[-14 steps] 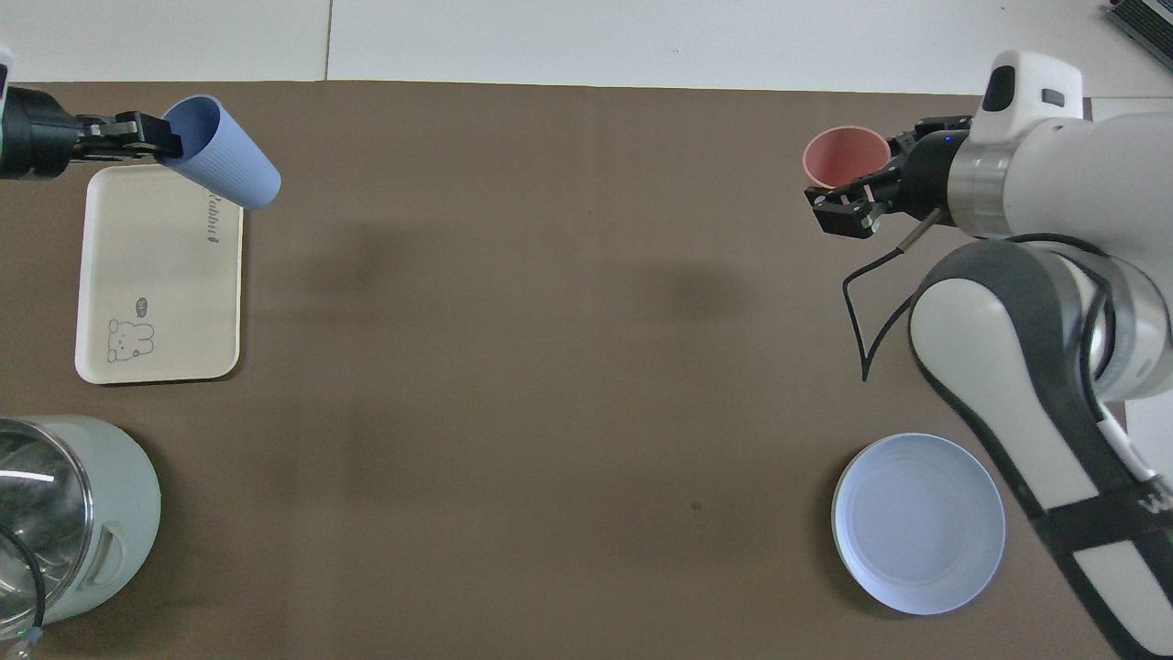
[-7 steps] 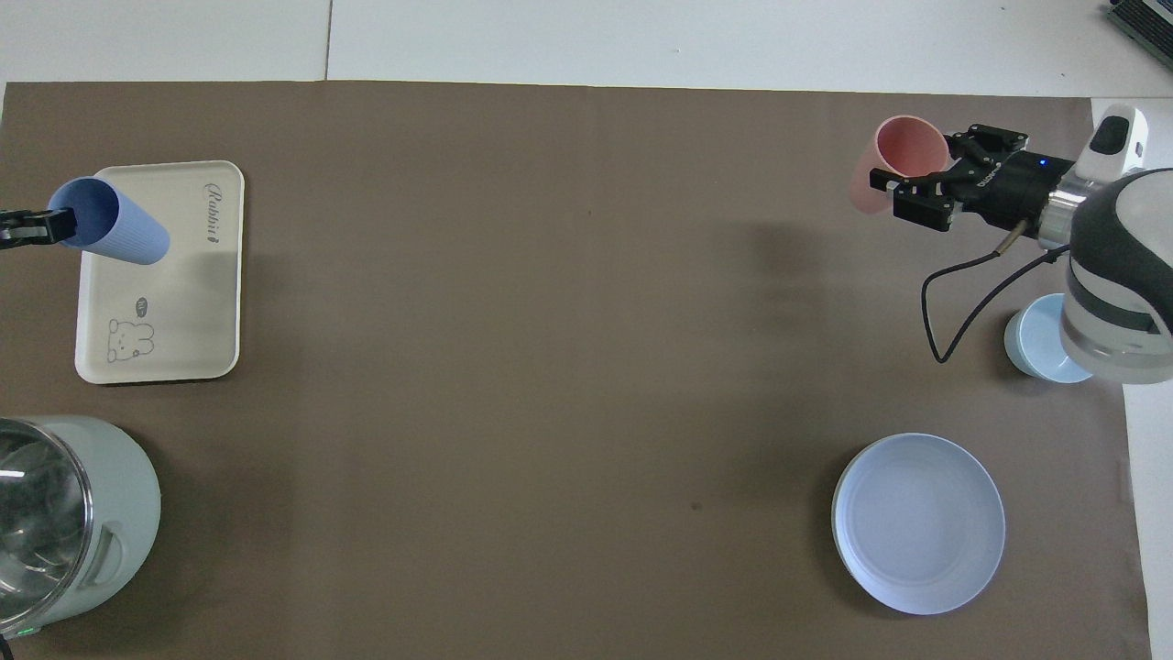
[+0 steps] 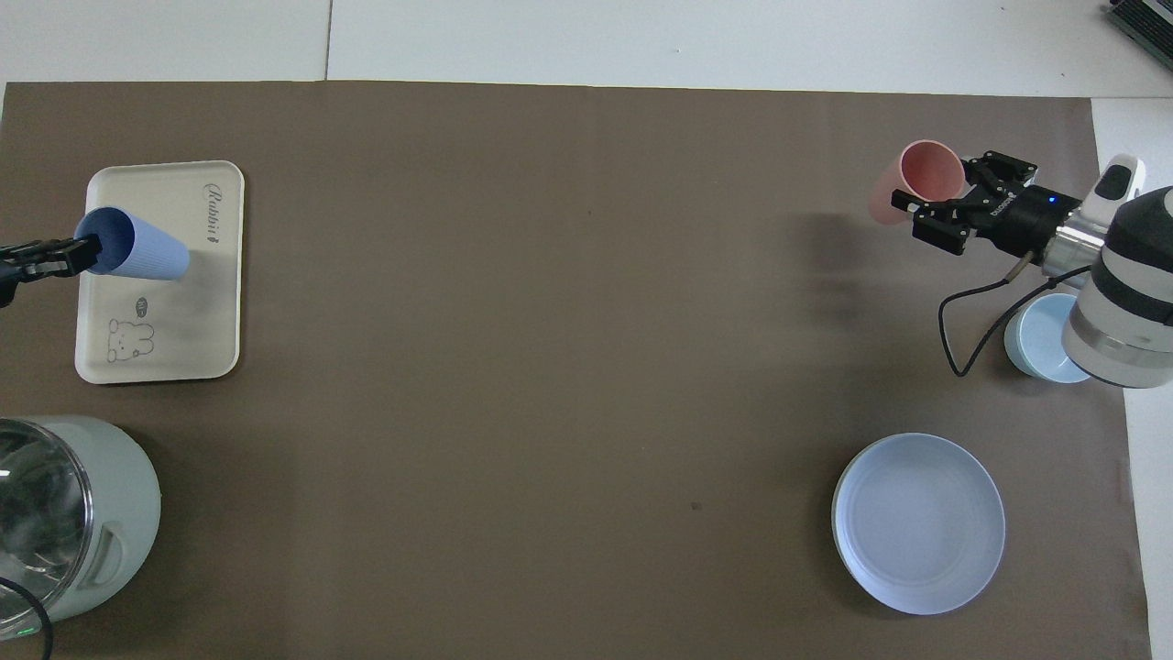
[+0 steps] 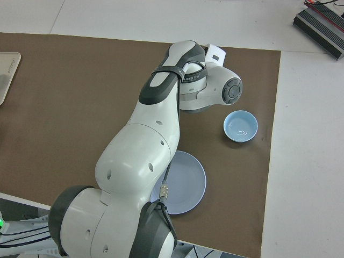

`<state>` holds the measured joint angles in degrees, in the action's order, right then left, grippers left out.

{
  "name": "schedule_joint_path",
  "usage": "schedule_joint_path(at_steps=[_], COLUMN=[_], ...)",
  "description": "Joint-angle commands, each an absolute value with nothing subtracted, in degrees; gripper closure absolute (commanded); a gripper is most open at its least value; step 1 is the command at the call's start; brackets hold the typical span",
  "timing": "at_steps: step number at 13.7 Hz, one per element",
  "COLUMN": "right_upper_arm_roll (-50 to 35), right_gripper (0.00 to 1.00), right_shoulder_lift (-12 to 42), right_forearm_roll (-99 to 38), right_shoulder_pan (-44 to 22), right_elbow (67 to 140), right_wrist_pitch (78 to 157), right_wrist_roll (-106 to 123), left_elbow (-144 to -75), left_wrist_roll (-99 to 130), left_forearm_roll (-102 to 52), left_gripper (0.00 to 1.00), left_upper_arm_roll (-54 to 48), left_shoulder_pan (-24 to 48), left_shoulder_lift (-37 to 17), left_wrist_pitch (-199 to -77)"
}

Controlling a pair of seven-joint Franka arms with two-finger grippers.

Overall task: Place cup on tray
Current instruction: 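Lower the blue cup onto the cream tray with the left gripper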

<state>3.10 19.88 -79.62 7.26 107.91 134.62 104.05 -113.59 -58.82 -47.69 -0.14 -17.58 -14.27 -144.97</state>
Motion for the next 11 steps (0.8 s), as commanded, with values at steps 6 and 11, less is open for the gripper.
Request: schedule_joint_path(at_steps=[6, 11], right_upper_arm_roll=[2.37, 2.29], right_gripper=[1.00, 1.00], right_shoulder_lift=[23.55, 23.64], right_forearm_roll=[-87.27, -89.90], right_shoulder_pan=[9.76, 9.49], right_elbow=[109.16, 111.00], right_wrist_pitch=[131.13, 132.54], right_wrist_roll=[119.70, 124.97], left_elbow=[-113.47, -110.30], left_wrist_roll=[-61.00, -59.24], left_forearm_roll=[-49.48, -48.61], left_gripper=[0.45, 0.29], left_upper_arm_roll=[-0.62, -0.26], left_shoulder_pan=[-18.11, -16.35], left_shoulder_lift=[-14.24, -13.72], left_wrist_pitch=[-148.25, -148.28])
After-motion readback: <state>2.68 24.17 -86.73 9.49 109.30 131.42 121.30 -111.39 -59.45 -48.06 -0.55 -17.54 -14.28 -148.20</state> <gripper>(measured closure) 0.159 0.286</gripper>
